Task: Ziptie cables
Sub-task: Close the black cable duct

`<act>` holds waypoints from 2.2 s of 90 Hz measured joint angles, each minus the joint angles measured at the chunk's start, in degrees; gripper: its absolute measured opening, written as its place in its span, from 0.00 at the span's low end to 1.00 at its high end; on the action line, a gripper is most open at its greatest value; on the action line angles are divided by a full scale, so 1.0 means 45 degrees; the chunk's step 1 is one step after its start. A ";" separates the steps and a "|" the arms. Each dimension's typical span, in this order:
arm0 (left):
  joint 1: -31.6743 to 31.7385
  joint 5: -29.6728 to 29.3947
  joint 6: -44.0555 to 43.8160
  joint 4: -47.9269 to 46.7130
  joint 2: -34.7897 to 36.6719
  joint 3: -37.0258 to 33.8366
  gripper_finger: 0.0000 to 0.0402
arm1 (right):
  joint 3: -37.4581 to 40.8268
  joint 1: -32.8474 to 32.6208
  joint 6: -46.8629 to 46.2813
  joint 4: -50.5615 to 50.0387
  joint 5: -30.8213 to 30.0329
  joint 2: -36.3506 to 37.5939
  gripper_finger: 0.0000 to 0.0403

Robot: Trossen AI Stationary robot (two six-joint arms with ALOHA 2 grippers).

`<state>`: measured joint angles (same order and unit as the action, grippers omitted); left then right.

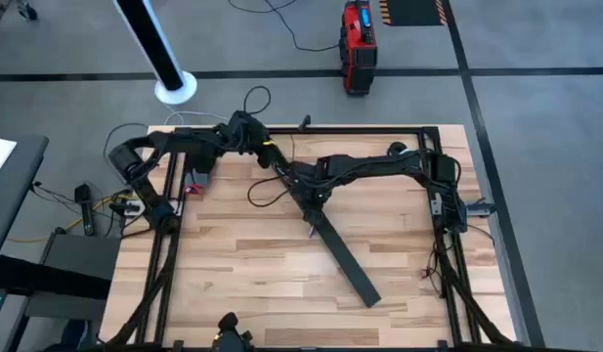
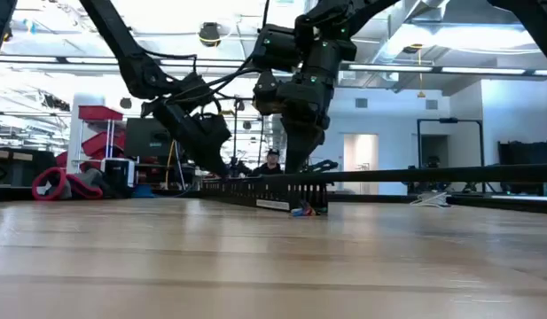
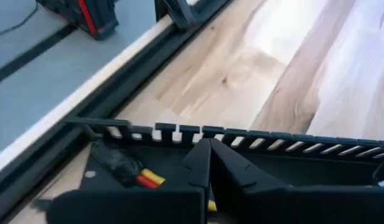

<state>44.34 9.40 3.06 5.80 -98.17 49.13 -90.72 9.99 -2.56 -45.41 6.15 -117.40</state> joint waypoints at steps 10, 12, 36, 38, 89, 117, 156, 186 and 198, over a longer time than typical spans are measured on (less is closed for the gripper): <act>0.0010 0.0196 -0.0129 -0.0117 -0.0254 0.0023 0.00 | 0.0005 0.0066 0.0119 0.0016 -0.0005 0.0000 0.00; 0.0010 0.0219 -0.0129 -0.0131 -0.0293 0.0023 0.00 | 0.0005 0.0073 0.0168 0.0019 -0.0005 -0.0002 0.00; 0.0010 0.0303 -0.0111 -0.0556 -0.0273 0.0052 0.00 | 0.0010 0.0260 0.0269 0.0255 0.0005 -0.0015 0.00; 0.0010 0.0303 -0.0110 -0.0586 -0.0272 0.0052 0.00 | 0.0010 0.0283 0.0293 0.0283 0.0003 -0.0015 0.00; 0.0005 0.0531 0.0078 -0.0763 -0.0267 0.0048 0.00 | -0.0134 0.0926 0.0976 0.0798 -0.0153 0.0063 0.00; 0.0000 0.0522 0.0495 -0.1068 0.0109 -0.0014 0.00 | -0.0651 0.0180 0.0537 -0.1567 -0.0136 0.0889 0.00; 0.0083 0.0516 0.1130 -0.1670 0.0403 -0.0001 0.00 | 0.1222 -0.4166 -0.5363 -0.3166 -0.0042 0.2931 0.00; 0.0079 0.0512 0.1193 -0.1819 0.0408 -0.0001 0.00 | 0.2899 -0.7948 -1.1516 -0.3167 0.0548 0.3186 0.00; 0.0078 0.0507 0.1163 -0.1832 0.0423 0.0004 0.00 | 0.3151 -0.9019 -1.3273 -0.3190 0.0767 0.3191 0.00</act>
<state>44.69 11.68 8.29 -2.44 -96.27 49.15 -76.54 -30.59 -62.28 -59.76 9.60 -103.04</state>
